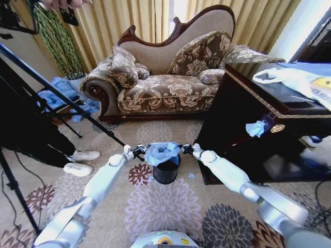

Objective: Place a garbage bag over the trash bin.

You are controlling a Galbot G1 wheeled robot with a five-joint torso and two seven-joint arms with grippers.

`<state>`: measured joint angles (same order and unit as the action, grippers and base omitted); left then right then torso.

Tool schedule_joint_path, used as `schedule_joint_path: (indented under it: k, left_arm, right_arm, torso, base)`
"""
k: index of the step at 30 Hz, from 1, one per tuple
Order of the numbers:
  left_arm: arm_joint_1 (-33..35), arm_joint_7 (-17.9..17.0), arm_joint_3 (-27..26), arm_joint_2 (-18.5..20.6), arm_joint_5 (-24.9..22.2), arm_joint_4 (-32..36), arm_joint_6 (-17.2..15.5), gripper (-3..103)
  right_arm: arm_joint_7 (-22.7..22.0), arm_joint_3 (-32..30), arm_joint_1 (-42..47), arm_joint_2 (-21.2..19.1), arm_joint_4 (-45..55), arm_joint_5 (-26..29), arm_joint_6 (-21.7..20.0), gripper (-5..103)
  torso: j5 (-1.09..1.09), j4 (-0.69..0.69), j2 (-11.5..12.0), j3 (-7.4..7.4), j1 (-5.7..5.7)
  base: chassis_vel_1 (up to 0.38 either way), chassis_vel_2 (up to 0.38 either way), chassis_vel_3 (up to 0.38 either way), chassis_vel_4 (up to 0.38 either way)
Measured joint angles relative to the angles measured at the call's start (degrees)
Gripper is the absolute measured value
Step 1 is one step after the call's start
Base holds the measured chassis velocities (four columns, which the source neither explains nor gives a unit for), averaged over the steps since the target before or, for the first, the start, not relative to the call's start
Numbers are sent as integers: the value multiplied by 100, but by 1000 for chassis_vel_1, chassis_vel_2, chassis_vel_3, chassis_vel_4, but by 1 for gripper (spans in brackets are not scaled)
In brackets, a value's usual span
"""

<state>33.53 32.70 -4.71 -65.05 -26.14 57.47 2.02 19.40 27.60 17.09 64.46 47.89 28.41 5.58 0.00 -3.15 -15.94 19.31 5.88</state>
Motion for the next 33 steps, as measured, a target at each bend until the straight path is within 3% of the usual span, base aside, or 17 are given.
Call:
schedule_joint_path:
  k: [16, 33]
  left_arm:
    - [-72, -428, 15, -161, -357, -410, -609, 0]
    - [-1, -389, 36, -336, -347, -410, -711, 0]
  right_arm:
    - [44, 0, -54, 144, -180, -119, -5, 0]
    - [69, -4, -8, 175, -406, -393, 74, 0]
  torso:
    - [0, 0, 0, 0, 0]
    - [0, 0, 0, 0, 0]
  base:
    - [0, 0, 0, 0]
    - [0, 0, 0, 0]
